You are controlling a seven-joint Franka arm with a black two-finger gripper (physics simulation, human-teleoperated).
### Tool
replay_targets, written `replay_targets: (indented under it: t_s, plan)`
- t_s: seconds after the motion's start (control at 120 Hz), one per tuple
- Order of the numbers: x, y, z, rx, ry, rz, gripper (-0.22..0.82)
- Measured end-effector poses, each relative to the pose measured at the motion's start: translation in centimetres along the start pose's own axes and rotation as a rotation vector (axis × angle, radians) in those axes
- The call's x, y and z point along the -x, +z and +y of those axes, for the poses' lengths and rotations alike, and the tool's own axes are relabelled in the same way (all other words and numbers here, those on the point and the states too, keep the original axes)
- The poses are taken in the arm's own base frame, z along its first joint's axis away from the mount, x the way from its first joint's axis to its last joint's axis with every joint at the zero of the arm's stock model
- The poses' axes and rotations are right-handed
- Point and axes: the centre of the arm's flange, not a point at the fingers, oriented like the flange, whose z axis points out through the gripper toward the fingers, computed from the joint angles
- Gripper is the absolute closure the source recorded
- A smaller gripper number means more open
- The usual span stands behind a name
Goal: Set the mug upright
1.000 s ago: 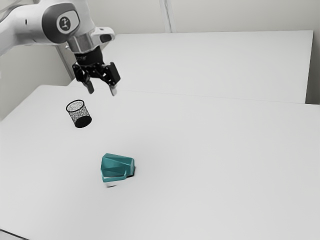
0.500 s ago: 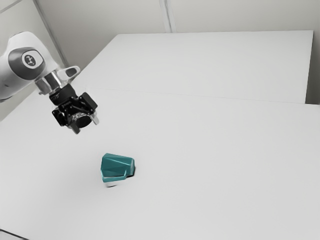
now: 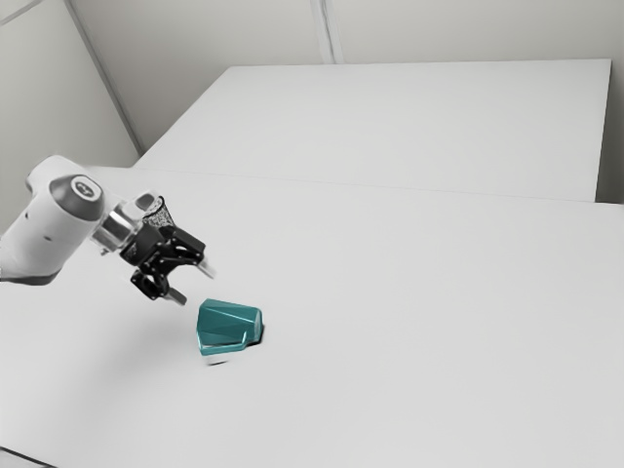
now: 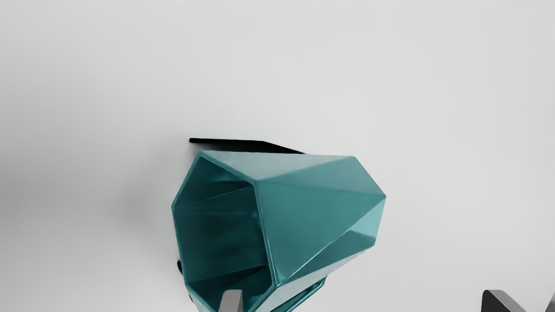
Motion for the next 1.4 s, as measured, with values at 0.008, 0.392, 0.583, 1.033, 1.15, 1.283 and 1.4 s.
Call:
replay_targets:
  t_s: [0.008, 0.392, 0.583, 1.033, 1.15, 1.283, 1.4]
  plan:
    - [0.0, 0.1, -0.1, 0.003, -0.001, 0.001, 0.0]
    - [0.7, 2.5, -4.2, 0.093, 0.014, -0.013, 0.0]
    - [0.7, 2.9, -4.7, 0.213, 0.032, -0.009, 0.0]
    - [0.6, 6.7, -1.9, 0.293, 0.167, -0.061, 0.3]
    - [0.3, 5.8, -2.5, 0.293, 0.185, -0.04, 0.55]
    - [0.2, 5.4, -2.7, 0.291, 0.202, -0.026, 0.68]
    - [0.3, 5.6, -2.4, 0.289, 0.223, -0.027, 0.72]
